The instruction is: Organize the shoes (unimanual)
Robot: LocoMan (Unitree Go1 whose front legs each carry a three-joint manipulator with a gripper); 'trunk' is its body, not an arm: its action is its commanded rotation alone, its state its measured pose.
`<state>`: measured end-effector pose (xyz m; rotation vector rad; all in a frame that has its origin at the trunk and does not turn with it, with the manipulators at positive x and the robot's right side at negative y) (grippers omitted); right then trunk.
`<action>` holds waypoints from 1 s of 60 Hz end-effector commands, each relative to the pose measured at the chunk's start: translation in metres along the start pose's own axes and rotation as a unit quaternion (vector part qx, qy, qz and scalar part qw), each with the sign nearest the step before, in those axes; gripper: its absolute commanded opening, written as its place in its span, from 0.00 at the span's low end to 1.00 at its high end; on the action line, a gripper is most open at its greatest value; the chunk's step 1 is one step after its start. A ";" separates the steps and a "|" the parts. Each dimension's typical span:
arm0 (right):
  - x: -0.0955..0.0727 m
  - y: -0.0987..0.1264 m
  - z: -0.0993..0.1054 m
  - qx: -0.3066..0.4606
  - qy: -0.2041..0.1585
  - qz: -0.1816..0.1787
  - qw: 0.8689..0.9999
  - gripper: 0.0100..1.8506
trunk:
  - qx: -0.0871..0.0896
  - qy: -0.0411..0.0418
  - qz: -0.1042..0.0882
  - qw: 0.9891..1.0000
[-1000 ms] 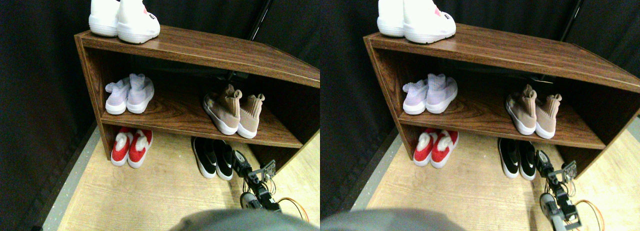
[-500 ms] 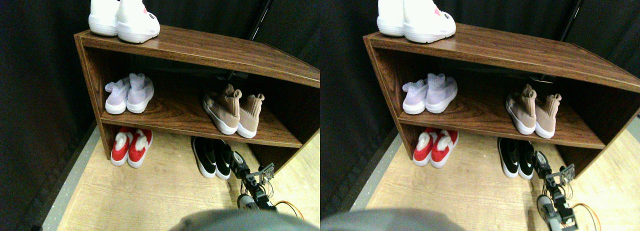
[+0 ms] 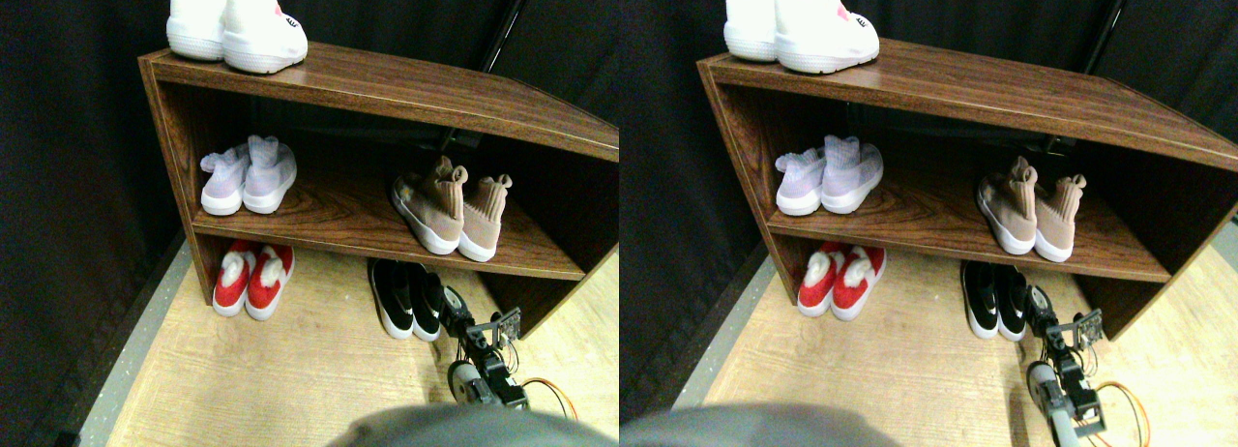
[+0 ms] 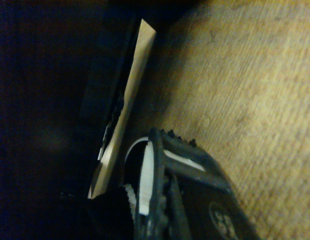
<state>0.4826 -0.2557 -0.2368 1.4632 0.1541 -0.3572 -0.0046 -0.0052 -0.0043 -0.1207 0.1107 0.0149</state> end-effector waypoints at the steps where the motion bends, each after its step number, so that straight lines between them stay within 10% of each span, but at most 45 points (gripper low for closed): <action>1: 0.001 0.012 0.004 0.010 -0.009 0.028 1.000 0.03 | -0.012 0.009 0.004 1.000; 29: -0.015 0.030 0.032 -0.028 -0.029 0.063 0.997 0.03 | 0.000 -0.003 -0.015 1.000; 60: -0.081 0.054 0.052 -0.065 -0.020 0.124 0.990 0.03 | 0.008 -0.032 -0.038 0.999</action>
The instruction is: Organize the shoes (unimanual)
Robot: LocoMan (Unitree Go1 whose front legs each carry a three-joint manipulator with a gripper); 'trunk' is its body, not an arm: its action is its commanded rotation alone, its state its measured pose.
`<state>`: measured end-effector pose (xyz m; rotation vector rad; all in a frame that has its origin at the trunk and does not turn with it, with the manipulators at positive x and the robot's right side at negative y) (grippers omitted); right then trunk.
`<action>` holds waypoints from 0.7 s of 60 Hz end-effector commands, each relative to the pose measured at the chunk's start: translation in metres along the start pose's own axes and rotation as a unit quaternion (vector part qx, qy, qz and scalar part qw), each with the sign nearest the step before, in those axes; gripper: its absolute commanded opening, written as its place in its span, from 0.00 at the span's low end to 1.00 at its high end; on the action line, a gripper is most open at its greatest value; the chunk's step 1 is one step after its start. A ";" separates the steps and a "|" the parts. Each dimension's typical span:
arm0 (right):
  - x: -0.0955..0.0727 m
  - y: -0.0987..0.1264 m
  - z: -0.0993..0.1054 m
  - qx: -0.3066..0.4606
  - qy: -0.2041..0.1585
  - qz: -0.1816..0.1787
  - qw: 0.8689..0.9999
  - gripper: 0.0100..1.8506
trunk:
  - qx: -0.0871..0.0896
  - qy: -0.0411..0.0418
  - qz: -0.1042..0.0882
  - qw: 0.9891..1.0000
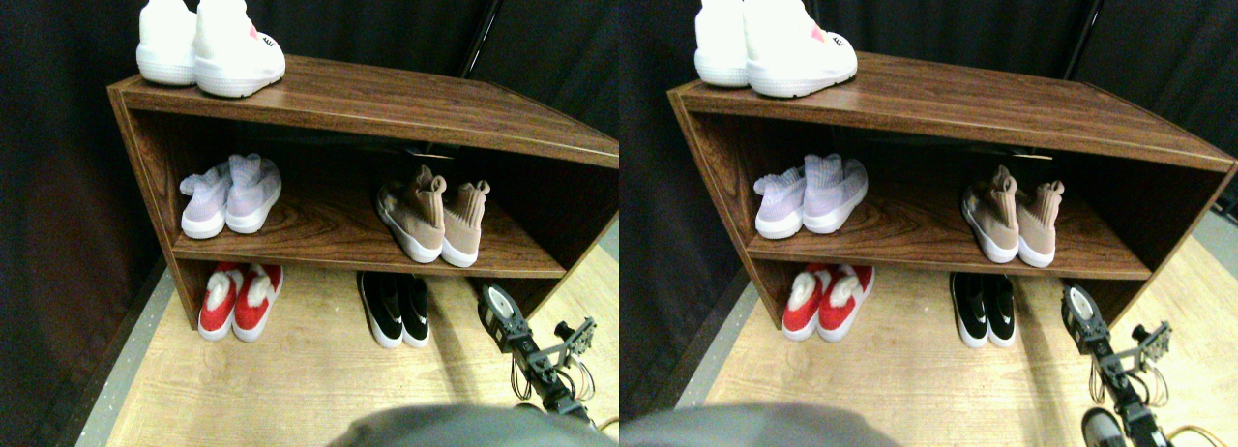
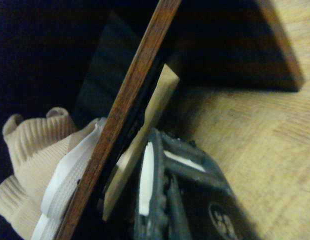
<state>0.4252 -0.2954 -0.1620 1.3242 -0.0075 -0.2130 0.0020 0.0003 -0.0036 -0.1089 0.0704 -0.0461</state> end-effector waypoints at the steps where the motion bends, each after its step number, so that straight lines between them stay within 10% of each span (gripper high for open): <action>1: -0.012 0.007 0.000 0.002 0.005 0.026 1.000 0.03 | 0.001 -0.014 -0.007 1.000; 42: -0.077 0.076 -0.012 -0.040 0.095 0.121 0.987 0.03 | 0.010 -0.053 -0.018 0.998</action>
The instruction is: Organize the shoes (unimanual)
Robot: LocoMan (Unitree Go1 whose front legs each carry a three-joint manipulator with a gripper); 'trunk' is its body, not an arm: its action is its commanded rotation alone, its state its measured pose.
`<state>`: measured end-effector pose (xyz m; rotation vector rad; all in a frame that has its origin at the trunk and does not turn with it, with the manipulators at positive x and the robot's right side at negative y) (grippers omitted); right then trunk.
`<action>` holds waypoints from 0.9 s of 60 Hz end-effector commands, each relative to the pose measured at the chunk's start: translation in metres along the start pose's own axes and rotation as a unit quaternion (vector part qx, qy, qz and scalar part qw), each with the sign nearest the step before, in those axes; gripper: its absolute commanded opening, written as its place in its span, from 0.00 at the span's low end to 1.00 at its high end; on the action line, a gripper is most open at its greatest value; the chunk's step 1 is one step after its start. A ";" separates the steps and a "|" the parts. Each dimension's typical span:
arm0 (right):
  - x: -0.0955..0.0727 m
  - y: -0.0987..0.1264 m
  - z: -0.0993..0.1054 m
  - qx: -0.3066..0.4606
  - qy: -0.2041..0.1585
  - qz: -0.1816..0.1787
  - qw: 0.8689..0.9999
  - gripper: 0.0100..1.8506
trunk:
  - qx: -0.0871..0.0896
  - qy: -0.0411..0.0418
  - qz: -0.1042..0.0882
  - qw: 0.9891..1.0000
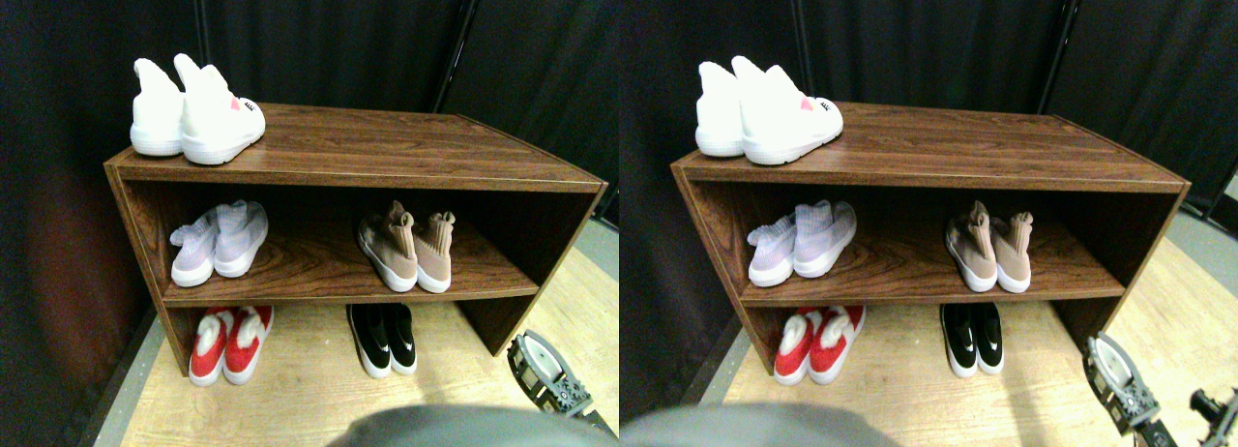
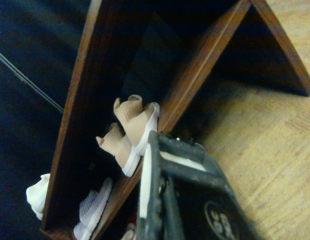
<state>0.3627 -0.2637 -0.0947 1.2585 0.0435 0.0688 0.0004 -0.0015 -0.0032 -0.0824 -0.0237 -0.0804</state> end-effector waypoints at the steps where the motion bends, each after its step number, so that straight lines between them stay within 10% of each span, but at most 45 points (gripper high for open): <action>1: 0.001 0.016 -0.008 -0.004 -0.006 0.030 1.000 0.03 | -0.004 -0.007 0.002 1.000; 54: 0.035 0.045 -0.061 0.022 0.030 0.036 0.999 0.03 | -0.011 -0.011 0.015 1.000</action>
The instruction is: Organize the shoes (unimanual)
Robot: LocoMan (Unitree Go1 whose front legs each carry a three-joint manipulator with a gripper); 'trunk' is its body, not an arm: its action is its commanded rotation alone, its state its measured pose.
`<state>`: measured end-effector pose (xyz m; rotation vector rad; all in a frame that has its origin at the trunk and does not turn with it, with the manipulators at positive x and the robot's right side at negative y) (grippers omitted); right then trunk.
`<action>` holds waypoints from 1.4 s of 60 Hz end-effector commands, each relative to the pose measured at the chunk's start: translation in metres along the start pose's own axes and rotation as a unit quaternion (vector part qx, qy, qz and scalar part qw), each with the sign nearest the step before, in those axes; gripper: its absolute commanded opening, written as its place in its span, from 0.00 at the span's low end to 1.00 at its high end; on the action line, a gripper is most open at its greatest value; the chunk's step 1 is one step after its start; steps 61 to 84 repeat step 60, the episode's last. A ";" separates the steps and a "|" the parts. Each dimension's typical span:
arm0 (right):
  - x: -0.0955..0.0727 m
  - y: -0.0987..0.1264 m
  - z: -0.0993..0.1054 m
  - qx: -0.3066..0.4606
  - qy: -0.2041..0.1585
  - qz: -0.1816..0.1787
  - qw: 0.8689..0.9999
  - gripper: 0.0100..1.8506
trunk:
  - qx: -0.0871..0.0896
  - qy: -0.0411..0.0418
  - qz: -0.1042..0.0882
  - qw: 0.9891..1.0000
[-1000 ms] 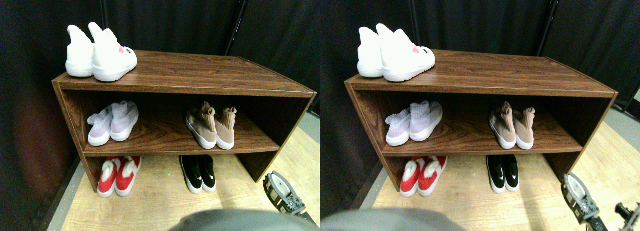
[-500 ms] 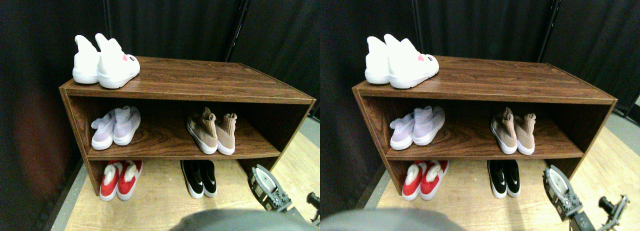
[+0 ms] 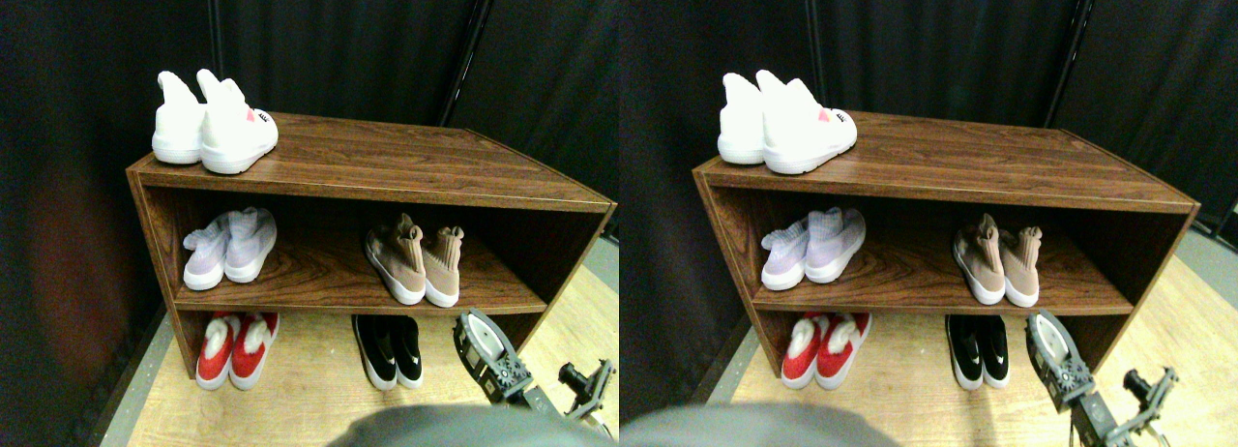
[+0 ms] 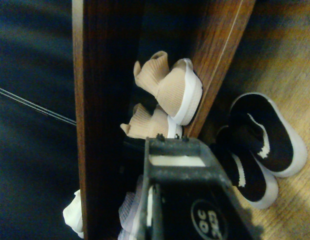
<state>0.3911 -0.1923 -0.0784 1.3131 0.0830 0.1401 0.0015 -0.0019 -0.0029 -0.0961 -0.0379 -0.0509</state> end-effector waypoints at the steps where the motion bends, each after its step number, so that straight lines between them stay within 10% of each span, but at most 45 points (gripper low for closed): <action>1: 0.002 0.008 0.000 -0.004 0.000 0.020 1.000 0.03 | -0.004 -0.003 0.001 1.000; 84: 0.013 0.001 0.003 -0.003 0.001 0.016 1.000 0.03 | -0.004 0.011 -0.002 1.000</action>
